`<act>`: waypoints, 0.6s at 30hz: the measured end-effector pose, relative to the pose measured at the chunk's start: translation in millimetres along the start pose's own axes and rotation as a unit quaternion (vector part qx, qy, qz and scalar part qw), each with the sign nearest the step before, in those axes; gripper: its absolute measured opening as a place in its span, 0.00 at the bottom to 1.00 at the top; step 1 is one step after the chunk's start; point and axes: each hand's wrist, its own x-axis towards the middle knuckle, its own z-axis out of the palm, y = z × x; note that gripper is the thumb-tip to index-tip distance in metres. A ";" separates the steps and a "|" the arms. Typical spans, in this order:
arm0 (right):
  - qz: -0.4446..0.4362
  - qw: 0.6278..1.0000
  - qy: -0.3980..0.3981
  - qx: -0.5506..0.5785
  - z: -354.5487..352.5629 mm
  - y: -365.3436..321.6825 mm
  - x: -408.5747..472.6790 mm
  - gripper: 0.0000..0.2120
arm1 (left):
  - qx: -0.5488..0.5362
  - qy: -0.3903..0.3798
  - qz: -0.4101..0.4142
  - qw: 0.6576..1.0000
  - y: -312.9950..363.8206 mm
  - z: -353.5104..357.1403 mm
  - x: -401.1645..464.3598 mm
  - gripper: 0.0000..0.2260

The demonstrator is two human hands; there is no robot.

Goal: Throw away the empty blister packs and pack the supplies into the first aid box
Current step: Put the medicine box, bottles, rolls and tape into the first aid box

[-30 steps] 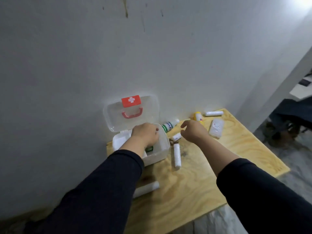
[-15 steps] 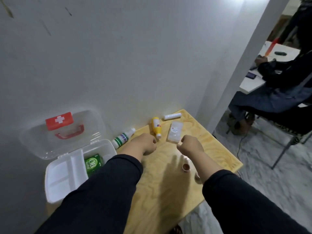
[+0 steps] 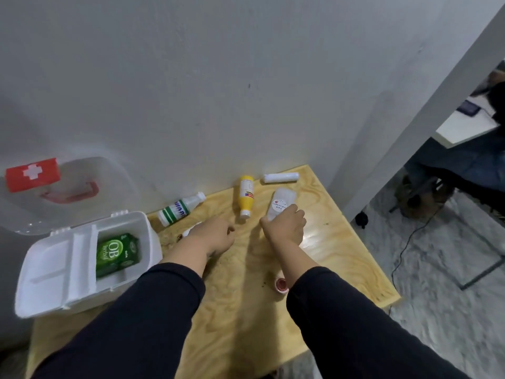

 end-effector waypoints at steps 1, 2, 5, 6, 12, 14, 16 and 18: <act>0.002 1.000 -0.005 0.009 -1.5 0.4 1.3 0.30 | 0.001 0.002 -0.004 1.000 1.0 0.9 -0.1 0.17; 0.004 1.000 -0.008 0.010 -4.2 1.6 2.4 0.29 | 0.005 0.002 -0.007 1.000 3.2 1.2 -0.9 0.17; 0.009 1.000 -0.014 -0.009 -17.1 11.5 5.4 0.26 | 0.005 0.008 -0.013 1.000 11.5 0.7 -3.1 0.17; 0.008 1.000 -0.014 -0.011 -23.4 15.5 6.3 0.25 | 0.001 0.010 -0.012 1.000 14.5 -0.6 -4.3 0.17; -0.047 0.999 -0.023 0.014 -76.9 20.3 5.2 0.27 | -0.009 0.026 0.004 1.000 16.8 -21.6 -18.2 0.17; -0.084 0.996 -0.036 0.020 -95.1 10.8 -2.9 0.28 | -0.013 0.045 0.012 0.999 12.7 -32.6 -26.3 0.16; -0.137 0.989 -0.059 0.007 -109.6 -4.1 -14.6 0.29 | -0.014 0.068 0.020 0.997 6.6 -44.9 -36.2 0.16; -0.186 0.979 -0.079 -0.002 -118.6 -21.5 -29.4 0.28 | -0.017 0.083 0.020 0.996 -3.7 -56.3 -49.1 0.16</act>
